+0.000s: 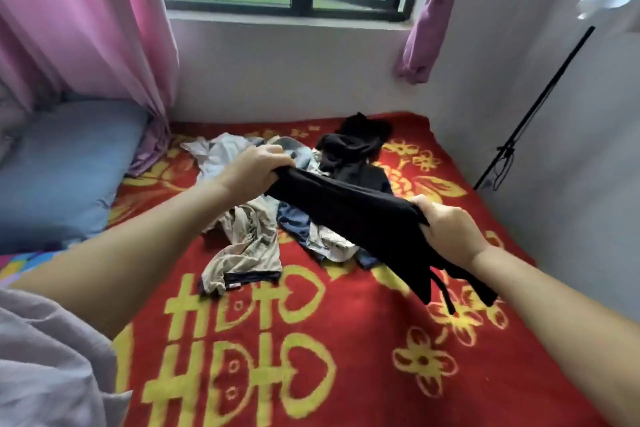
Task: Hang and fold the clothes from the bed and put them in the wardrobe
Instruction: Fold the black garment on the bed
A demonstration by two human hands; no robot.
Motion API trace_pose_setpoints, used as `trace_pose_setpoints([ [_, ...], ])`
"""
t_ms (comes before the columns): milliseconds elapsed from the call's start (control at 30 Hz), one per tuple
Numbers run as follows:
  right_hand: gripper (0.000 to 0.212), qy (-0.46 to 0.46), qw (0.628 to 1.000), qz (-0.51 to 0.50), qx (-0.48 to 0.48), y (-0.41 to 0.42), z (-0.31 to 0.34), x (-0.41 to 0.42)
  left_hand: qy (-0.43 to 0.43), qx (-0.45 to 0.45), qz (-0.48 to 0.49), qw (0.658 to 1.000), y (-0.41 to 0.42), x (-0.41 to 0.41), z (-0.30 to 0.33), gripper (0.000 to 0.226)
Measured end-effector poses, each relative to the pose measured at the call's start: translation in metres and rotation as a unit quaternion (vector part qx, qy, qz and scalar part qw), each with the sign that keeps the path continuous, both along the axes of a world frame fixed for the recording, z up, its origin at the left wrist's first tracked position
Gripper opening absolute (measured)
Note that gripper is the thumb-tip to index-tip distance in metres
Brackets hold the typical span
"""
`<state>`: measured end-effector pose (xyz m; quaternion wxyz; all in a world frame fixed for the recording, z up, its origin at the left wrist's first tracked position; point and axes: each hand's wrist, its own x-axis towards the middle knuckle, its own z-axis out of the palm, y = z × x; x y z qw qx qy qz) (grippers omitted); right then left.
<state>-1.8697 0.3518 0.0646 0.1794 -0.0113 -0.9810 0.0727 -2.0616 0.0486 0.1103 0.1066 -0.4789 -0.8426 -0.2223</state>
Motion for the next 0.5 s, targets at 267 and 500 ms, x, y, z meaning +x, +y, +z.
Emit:
trace_pose_setpoints([
  [267,0.066,-0.509,0.822,0.231,-0.106,-0.208,-0.265,0.077,-0.239,-0.22,0.246,0.913,-0.183,0.097,-0.289,0.046],
  [500,0.038,-0.623,0.761,0.091,-0.157,-0.165,-0.365,0.114,-0.345,-0.295,0.179,0.873,-0.16,0.186,-0.409,0.041],
])
